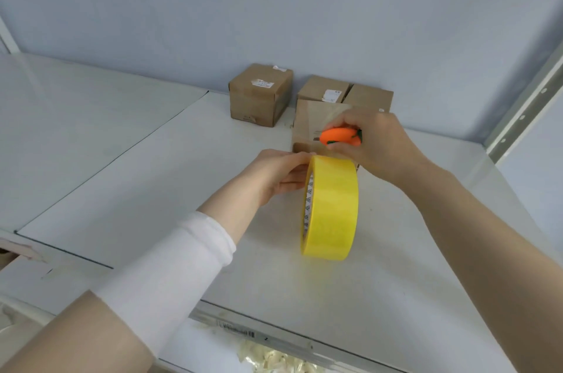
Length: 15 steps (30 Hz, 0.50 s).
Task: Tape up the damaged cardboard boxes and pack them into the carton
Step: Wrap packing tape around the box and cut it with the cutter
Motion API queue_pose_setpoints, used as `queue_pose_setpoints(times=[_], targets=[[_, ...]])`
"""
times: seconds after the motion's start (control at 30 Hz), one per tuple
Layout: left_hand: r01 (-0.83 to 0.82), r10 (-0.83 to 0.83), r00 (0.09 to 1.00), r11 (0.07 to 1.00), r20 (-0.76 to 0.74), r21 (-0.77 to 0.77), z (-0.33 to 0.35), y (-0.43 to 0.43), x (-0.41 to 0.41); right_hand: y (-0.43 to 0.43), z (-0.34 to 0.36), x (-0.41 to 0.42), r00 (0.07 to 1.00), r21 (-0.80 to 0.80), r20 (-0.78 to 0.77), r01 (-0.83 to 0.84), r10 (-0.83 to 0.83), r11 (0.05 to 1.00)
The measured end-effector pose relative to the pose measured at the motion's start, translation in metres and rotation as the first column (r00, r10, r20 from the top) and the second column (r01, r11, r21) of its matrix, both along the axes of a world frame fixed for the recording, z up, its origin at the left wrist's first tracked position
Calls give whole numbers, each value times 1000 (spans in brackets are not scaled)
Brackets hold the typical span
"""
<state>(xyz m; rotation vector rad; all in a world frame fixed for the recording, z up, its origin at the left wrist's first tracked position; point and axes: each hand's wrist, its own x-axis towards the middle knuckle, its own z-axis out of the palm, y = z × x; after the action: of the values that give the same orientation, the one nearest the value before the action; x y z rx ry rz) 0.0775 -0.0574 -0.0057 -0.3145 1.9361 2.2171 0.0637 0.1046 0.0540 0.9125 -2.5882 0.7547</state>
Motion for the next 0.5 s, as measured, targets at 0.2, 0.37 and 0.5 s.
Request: queue_pose_setpoints(times=[0.2, 0.37, 0.5], targets=[[-13, 14, 1000, 1000, -12, 11, -3, 1, -2, -4, 3, -6, 998, 134, -49, -34, 41, 990], [-7, 7, 1000, 1000, -23, 16, -4, 1, -1, -6, 4, -12, 998, 196, -42, -39, 48, 980], [-17, 18, 999, 1000, -35, 10, -2, 1, -1, -9, 3, -15, 999, 245, -29, -26, 34, 969]])
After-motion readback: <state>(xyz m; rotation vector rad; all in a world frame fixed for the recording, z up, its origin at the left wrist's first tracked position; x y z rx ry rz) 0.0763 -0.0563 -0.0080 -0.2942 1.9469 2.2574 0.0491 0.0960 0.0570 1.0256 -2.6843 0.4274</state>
